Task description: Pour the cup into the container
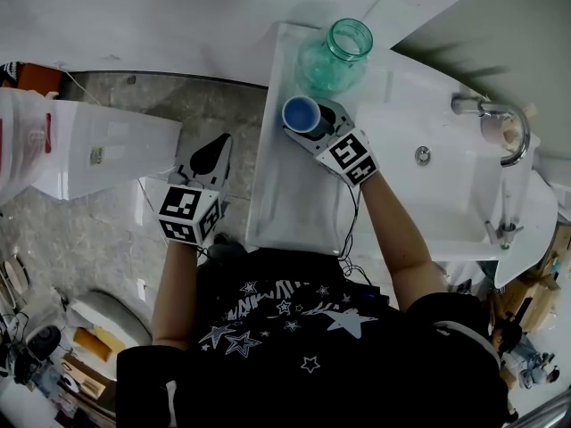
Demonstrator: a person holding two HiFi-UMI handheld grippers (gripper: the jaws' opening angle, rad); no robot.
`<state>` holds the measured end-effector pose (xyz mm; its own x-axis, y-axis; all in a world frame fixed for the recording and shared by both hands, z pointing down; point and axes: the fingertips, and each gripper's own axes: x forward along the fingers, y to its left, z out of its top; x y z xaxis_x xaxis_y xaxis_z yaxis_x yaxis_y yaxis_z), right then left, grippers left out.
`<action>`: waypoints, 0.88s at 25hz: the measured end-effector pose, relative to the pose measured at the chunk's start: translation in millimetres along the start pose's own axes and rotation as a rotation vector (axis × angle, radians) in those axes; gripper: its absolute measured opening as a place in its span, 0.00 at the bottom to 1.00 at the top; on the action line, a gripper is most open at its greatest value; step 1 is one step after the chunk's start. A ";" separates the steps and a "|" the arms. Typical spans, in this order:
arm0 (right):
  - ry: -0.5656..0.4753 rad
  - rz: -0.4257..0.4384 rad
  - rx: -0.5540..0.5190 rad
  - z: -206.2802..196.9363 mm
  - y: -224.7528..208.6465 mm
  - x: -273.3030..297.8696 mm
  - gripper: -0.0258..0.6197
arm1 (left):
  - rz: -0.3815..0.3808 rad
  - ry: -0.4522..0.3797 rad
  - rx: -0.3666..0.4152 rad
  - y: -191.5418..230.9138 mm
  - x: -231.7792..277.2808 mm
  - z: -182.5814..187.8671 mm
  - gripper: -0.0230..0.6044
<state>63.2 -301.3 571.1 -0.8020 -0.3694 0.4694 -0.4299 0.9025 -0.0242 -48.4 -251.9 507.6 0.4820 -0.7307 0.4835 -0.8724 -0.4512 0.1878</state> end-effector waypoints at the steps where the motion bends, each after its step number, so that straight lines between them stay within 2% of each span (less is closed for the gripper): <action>1: -0.001 -0.001 -0.001 0.0 -0.2 -0.5 0.47 | -0.001 -0.001 0.001 -0.9 0.1 0.3 0.05; 10: -0.029 -0.009 0.029 4.0 3.1 -10.1 0.45 | -0.009 -0.015 0.002 -2.6 -3.0 2.1 0.05; 22: -0.080 -0.141 0.109 35.2 1.9 -58.8 0.45 | -0.060 -0.070 0.025 -10.4 -16.1 21.0 0.05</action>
<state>94.9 -285.6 512.3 -0.7591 -0.5107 0.4037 -0.5791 0.8130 -0.0604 -45.4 -246.2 479.9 0.5385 -0.7356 0.4111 -0.8400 -0.5074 0.1924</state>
